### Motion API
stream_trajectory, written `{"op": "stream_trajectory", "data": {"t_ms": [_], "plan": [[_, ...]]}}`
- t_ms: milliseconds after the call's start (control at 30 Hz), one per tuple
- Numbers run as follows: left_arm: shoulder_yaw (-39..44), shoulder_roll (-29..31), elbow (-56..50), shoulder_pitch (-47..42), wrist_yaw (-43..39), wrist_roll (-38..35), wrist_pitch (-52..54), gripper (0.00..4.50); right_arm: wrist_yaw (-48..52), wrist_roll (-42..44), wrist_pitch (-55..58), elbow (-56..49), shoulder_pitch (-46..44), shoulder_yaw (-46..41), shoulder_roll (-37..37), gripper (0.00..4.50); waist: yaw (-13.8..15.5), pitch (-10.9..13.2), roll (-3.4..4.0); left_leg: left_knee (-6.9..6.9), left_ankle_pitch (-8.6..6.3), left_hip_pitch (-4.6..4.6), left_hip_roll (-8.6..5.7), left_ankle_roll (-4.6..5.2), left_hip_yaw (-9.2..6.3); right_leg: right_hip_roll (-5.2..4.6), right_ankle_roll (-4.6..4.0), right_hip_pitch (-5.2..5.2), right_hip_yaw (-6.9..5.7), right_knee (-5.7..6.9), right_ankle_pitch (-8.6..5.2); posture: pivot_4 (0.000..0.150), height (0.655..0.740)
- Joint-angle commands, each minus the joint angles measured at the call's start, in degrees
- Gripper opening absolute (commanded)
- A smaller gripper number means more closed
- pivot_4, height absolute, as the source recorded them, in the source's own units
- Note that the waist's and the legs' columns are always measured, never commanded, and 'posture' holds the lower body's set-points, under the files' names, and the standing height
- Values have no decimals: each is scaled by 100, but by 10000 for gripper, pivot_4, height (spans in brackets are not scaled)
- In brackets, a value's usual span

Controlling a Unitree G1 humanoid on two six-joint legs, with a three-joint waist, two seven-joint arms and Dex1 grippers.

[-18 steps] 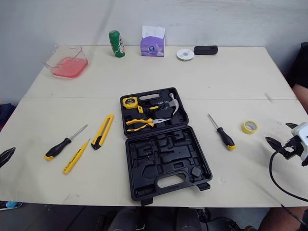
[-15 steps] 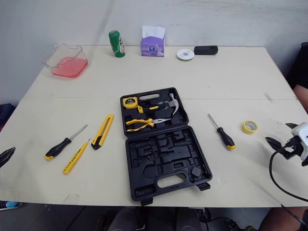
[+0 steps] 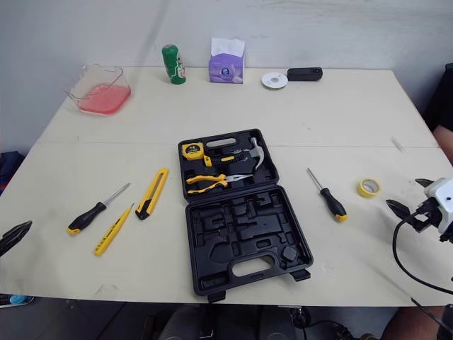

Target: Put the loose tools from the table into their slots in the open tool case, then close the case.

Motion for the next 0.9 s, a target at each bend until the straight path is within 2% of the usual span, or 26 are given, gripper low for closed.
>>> {"op": "stream_trajectory", "data": {"t_ms": [33,267,433,533,667,867,900], "plan": [[231,1,-323,63,11,-142,57,44207,70,16,-41,-125,-98,32,44,45000,-4,0,0,0,0,0,0,0,0,0,0,0,0,0,0,1500,7400],[73,-31,-938,50,-55,-328,363,44207,291,105,-9,-436,-249,163,208,45000,-1,1,2,0,3,0,0,5,2,1,0,0,1,0,0,1500,7400],[-513,-2,-1825,-29,-134,-253,520,44207,907,426,762,-1562,-280,347,511,45000,6,1,2,3,3,1,2,4,1,3,0,1,6,2,0,1500,7400],[-1049,146,-2394,36,-392,-73,476,44207,1492,606,1791,-2545,-79,697,521,45000,15,2,4,1,4,-3,2,8,0,3,-1,-2,7,0,1,1500,7400],[-1573,203,-2926,-339,-329,-262,923,44207,1364,657,2221,-3264,-315,839,697,45000,26,2,4,6,3,-8,2,10,-2,7,0,-1,2,-2,1,1500,7400],[-2639,230,-3089,-1193,-195,57,1215,44207,1511,550,2743,-3813,-679,1243,849,45000,37,2,4,10,5,-7,2,10,-5,11,-1,0,1,2,1,1500,7400],[-2845,212,-2989,-1381,-188,198,1129,44717,1592,471,2763,-3825,-749,1368,861,42396,37,2,4,10,5,-7,1,10,-4,14,-1,0,1,2,1,1500,7400]]}}
